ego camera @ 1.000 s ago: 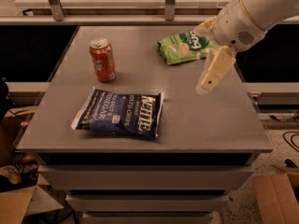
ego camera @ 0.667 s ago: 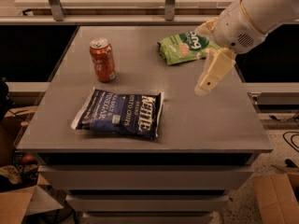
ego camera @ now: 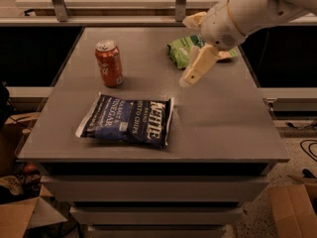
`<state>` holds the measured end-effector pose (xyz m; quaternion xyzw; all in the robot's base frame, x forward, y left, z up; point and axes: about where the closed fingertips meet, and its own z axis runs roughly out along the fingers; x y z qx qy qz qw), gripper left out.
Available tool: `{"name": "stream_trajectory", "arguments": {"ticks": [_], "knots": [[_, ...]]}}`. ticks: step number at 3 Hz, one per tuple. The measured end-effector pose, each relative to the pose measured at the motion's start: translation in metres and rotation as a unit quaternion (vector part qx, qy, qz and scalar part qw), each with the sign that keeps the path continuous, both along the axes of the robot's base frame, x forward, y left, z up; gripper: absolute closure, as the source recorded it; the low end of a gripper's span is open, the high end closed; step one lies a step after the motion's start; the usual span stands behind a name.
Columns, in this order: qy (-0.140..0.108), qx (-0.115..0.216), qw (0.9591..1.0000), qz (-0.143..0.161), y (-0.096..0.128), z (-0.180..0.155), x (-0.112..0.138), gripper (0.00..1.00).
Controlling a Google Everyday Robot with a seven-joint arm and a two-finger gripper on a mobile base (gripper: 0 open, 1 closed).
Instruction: Knock coke can over
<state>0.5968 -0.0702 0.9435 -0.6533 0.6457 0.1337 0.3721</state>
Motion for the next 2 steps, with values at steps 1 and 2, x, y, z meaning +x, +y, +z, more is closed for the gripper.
{"name": "stream_trajectory", "arguments": {"ticks": [1,2], "knots": [[-0.008,0.041,0.9986,0.031,0.038,-0.003,0.031,0.0],[-0.002,0.08,0.9952,0.057,0.082,-0.01,0.051,0.0]]}}
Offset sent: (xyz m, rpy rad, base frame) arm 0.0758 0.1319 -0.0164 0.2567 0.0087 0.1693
